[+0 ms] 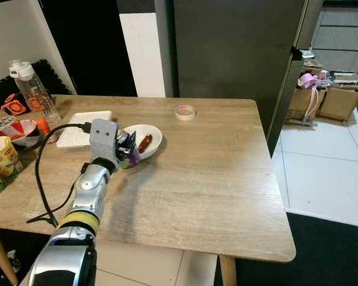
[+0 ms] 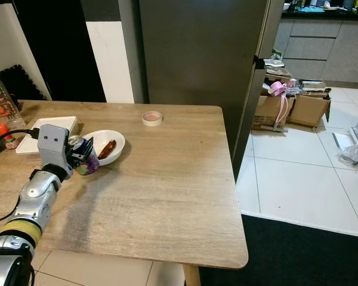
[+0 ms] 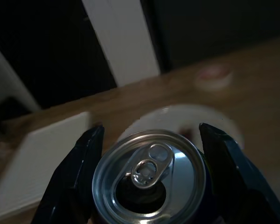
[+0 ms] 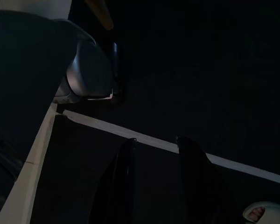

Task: Restocking fridge

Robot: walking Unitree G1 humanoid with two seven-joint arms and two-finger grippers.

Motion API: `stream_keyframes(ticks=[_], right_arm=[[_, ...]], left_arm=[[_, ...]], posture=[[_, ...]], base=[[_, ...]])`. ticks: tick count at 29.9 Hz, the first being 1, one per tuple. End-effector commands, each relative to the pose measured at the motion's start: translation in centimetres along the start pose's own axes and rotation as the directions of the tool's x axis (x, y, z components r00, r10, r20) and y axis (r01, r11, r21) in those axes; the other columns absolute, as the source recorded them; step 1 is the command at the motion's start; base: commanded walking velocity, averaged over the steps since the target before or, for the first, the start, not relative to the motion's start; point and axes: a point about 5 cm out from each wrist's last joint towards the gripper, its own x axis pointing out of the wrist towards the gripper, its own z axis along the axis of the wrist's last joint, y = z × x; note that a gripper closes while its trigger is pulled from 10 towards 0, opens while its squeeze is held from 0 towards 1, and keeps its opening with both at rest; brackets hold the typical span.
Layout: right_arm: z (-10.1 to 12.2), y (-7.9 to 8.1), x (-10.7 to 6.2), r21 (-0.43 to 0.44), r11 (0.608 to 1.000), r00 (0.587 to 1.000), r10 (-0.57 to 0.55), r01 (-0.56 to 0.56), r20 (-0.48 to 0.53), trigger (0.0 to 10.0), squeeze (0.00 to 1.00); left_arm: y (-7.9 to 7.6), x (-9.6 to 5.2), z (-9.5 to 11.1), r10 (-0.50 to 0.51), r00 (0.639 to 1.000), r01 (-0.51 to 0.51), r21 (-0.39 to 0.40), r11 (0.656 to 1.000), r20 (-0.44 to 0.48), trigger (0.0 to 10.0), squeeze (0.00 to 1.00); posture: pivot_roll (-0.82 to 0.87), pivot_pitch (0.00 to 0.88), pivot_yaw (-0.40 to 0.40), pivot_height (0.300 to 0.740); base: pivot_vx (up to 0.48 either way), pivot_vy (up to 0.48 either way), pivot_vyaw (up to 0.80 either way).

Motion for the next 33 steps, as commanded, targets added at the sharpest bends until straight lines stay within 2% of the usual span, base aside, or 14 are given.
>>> stream_keyframes(ticks=[1,9,20,21,23,24,28,29,30,31,32,33], right_arm=[[0.1,0.3,0.0,0.011,1.0,1.0,0.009,-0.009,0.007,10.0,0.0],[0.2,0.3,0.0,0.009,1.0,1.0,0.009,-0.009,0.006,10.0,0.0],[0.2,0.2,0.0,0.006,1.0,1.0,0.007,-0.008,0.008,10.0,0.0],[0.3,0.2,0.0,0.004,1.0,1.0,0.007,-0.007,0.008,10.0,0.0],[0.3,0.2,0.0,0.004,1.0,1.0,0.007,-0.007,0.008,10.0,0.0],[0.3,0.2,0.0,0.004,1.0,1.0,0.007,-0.007,0.007,10.0,0.0],[0.3,0.2,0.0,0.004,1.0,1.0,0.008,-0.008,0.006,10.0,0.0],[0.2,0.2,0.0,0.004,1.0,1.0,0.007,-0.007,0.006,10.0,0.0],[0.2,0.2,0.0,0.004,1.0,1.0,0.007,-0.007,0.006,10.0,0.0],[0.2,0.2,0.0,0.003,1.0,1.0,0.007,-0.007,0.006,10.0,0.0],[0.2,0.2,0.0,0.003,1.0,1.0,0.007,-0.007,0.006,10.0,0.0],[0.2,0.2,0.0,0.003,1.0,1.0,0.007,-0.007,0.006,10.0,0.0]], left_arm=[[-0.1,-0.7,-1.3,-0.038,0.997,0.043,0.069,0.997,-0.07,10.0,0.0],[-0.7,-1.2,-2.5,-0.059,0.99,0.074,0.115,0.991,-0.127,10.0,0.0],[-1.5,-1.5,-3.2,-0.079,0.986,0.094,0.099,0.991,-0.147,10.0,0.0],[-1.4,-1.7,-3.4,-0.066,0.986,0.078,0.072,0.994,-0.153,10.0,0.07],[-1.4,-1.7,-3.5,-0.061,0.986,0.071,0.062,0.996,-0.154,10.0,0.07],[-1.3,-1.8,-3.5,-0.053,0.987,0.058,0.032,0.998,-0.149,10.0,1.0],[-1.0,-1.9,-3.6,-0.029,0.989,0.026,-0.026,0.999,-0.144,10.0,1.0],[-0.9,-1.9,-3.6,-0.022,0.989,0.015,-0.054,0.998,-0.144,10.0,0.18],[-0.9,-1.9,-3.6,-0.022,0.989,0.015,-0.054,0.998,-0.144,10.0,0.18],[-0.7,-1.8,-3.6,-0.011,0.99,-0.003,-0.094,0.996,-0.14,10.0,0.0],[-0.7,-1.8,-3.6,-0.011,0.99,-0.003,-0.094,0.996,-0.14,10.0,0.0],[-0.6,-1.8,-3.6,-0.002,0.991,-0.016,-0.126,0.992,-0.137,10.0,0.0]], posture=[[-0.11,0.0,0.03,0.74],[-0.11,0.0,0.03,0.74],[-0.11,0.0,0.025,0.74],[-0.11,0.0,0.025,0.74],[-0.11,0.0,0.025,0.74],[-0.11,0.0,0.025,0.74],[-0.11,0.0,0.025,0.74],[-0.11,0.0,0.025,0.74],[-0.11,0.0,0.025,0.74],[-0.11,0.0,0.025,0.74],[-0.11,0.0,0.025,0.74],[-0.11,0.0,0.025,0.74]], base=[[0.0,0.0,0.0],[0.0,0.0,0.0],[0.0,0.0,0.0],[0.0,0.0,0.0],[0.0,0.0,0.0],[0.0,0.0,0.0],[0.0,0.0,0.0],[0.0,0.0,0.0],[0.0,0.0,0.0],[0.0,0.0,0.0],[0.0,0.0,0.0],[0.0,0.0,0.0]])
